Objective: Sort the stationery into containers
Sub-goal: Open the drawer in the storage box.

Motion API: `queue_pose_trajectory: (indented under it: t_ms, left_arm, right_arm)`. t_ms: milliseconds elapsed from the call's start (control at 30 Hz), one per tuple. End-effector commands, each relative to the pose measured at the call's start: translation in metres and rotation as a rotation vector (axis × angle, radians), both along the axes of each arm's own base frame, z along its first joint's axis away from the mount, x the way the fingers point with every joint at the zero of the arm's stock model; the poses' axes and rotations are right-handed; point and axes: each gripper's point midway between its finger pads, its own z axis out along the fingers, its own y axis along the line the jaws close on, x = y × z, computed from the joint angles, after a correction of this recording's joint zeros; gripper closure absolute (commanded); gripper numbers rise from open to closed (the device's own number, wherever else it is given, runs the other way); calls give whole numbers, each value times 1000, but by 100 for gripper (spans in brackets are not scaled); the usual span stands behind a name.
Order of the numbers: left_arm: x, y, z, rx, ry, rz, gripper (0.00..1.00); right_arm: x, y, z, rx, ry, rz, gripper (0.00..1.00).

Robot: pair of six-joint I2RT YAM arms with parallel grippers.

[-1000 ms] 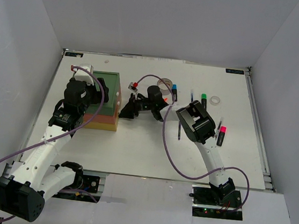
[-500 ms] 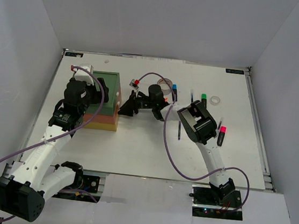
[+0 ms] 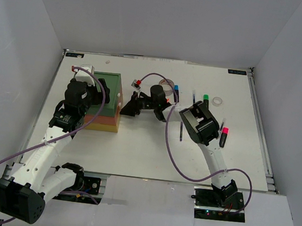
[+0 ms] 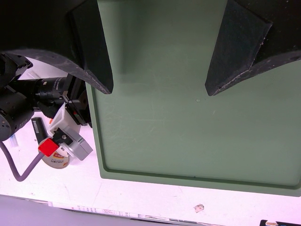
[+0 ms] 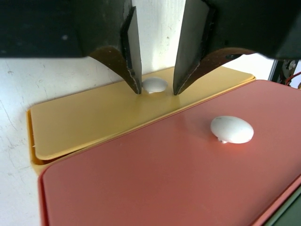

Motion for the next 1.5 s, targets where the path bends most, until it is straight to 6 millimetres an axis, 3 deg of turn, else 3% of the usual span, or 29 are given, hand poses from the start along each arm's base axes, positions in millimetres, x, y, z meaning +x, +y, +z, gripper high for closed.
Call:
queue_pose_trajectory:
  t_ms: [0, 333, 933, 1467]
  left_arm:
    - [-2, -4, -14, 2, 42, -22, 10]
    - [-2, 0, -16, 5, 47, 3, 10]
    - [1, 12, -26, 27, 93, 76, 10]
    - [0, 10, -24, 17, 86, 67, 10]
  right_arm:
    - [3, 6, 23, 63, -52, 30, 63]
    - [5, 0, 25, 59, -44, 7, 92]
    - [13, -42, 31, 36, -37, -56, 92]
    - [17, -99, 20, -12, -2, -118, 92]
